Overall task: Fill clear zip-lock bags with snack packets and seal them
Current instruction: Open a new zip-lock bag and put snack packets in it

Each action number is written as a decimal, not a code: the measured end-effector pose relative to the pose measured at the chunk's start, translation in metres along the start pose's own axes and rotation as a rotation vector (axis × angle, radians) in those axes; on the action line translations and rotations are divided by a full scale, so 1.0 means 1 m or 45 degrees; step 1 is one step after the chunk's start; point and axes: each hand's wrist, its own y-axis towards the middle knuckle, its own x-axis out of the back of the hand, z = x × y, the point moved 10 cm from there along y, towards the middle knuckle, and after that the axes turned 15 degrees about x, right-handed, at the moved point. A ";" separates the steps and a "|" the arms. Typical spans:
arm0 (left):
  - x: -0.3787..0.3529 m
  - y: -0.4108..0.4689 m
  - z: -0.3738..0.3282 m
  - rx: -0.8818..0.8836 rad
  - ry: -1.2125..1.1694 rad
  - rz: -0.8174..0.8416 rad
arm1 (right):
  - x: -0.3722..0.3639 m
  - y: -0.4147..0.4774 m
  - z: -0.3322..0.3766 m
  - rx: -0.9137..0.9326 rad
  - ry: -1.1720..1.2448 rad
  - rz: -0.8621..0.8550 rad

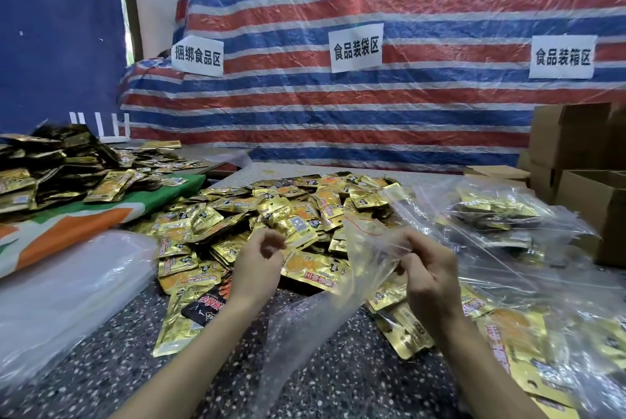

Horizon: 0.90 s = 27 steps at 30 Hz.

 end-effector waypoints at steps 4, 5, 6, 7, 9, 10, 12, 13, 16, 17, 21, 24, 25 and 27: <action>-0.038 0.020 0.006 -0.123 0.746 0.227 | 0.000 0.000 -0.002 0.003 -0.029 0.010; -0.046 0.021 0.014 -0.131 0.890 0.275 | -0.001 -0.001 -0.002 0.001 -0.034 0.022; -0.052 0.021 0.021 -0.149 0.992 0.291 | -0.003 -0.001 -0.002 -0.003 -0.037 0.034; -0.054 0.021 0.025 -0.184 1.039 0.263 | -0.004 -0.002 -0.001 -0.006 -0.036 0.045; -0.049 0.018 0.024 -0.294 1.013 0.137 | -0.006 -0.002 0.002 0.002 -0.031 0.058; -0.047 0.014 0.021 -0.354 0.995 0.092 | -0.007 -0.002 0.005 0.012 -0.029 0.062; -0.042 0.010 0.015 -0.444 0.924 0.031 | -0.009 -0.001 0.007 0.027 -0.032 0.080; -0.038 0.008 0.012 -0.462 0.861 0.004 | -0.010 -0.001 0.009 0.034 -0.041 0.092; -0.025 0.004 0.004 -0.417 0.539 0.017 | -0.011 0.000 0.013 0.074 -0.078 0.114; -0.021 0.003 0.002 -0.387 0.408 0.057 | -0.011 0.001 0.016 0.094 -0.086 0.117; -0.006 0.002 0.001 -0.203 -0.064 0.126 | -0.011 0.002 0.025 0.174 -0.108 0.111; 0.013 0.003 -0.003 -0.078 -0.379 0.059 | -0.010 0.002 0.028 0.223 -0.178 0.110; 0.019 0.002 -0.007 -0.059 -0.477 0.043 | -0.010 0.002 0.030 0.243 -0.200 0.112; 0.033 -0.001 -0.019 -0.072 -0.583 -0.007 | -0.013 0.002 0.033 0.288 -0.247 0.122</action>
